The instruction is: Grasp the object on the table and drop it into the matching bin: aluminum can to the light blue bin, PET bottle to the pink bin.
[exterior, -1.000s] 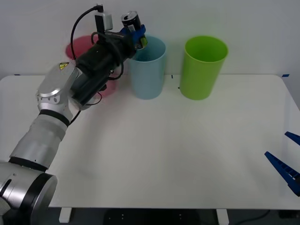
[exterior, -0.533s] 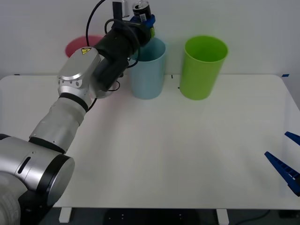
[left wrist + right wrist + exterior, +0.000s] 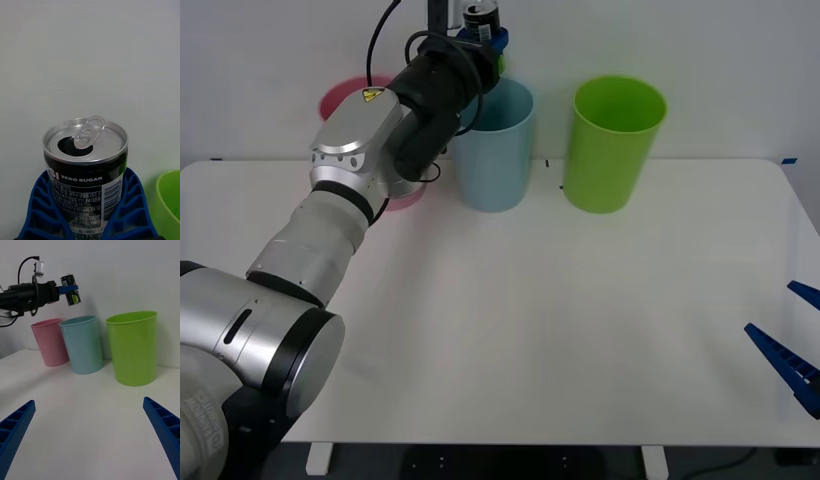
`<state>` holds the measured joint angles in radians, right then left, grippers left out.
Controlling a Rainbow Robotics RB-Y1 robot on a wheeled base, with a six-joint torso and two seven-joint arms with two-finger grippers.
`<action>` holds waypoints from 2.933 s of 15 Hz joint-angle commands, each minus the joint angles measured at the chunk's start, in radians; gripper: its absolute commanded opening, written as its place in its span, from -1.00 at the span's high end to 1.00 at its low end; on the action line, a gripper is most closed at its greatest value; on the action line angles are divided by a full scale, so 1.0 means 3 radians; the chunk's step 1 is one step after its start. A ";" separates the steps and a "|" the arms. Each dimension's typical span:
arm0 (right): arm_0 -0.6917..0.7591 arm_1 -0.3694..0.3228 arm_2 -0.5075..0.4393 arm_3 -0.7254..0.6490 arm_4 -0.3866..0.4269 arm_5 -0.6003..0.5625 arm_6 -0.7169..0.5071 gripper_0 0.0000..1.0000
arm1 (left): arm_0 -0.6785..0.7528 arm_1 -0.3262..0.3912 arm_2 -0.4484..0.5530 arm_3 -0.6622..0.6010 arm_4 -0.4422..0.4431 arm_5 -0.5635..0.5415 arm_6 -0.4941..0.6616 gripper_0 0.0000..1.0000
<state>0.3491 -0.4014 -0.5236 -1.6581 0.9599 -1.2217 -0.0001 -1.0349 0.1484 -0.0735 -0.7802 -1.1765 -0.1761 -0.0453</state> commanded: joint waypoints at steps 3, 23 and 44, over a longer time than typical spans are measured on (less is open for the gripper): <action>0.0000 0.0000 0.0000 0.0000 0.0000 0.0000 0.0000 -1.00 | -0.0002 0.0001 -0.0046 -0.0002 0.0051 0.0014 0.0033 -1.00; 0.0000 0.0000 0.0000 0.0000 0.0000 0.0000 0.0000 -1.00 | 0.0433 0.0799 -0.0916 -0.0554 0.1518 -0.0349 0.0008 -1.00; 0.0000 0.0000 0.0000 0.0000 0.0000 0.0000 0.0000 -1.00 | 0.2698 0.1203 0.0496 -0.1925 0.0532 -0.2588 -0.0171 -1.00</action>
<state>0.3491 -0.4014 -0.5236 -1.6580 0.9599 -1.2217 0.0001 -0.2435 0.5093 0.0601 -1.3411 -1.0024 -0.9386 -0.1000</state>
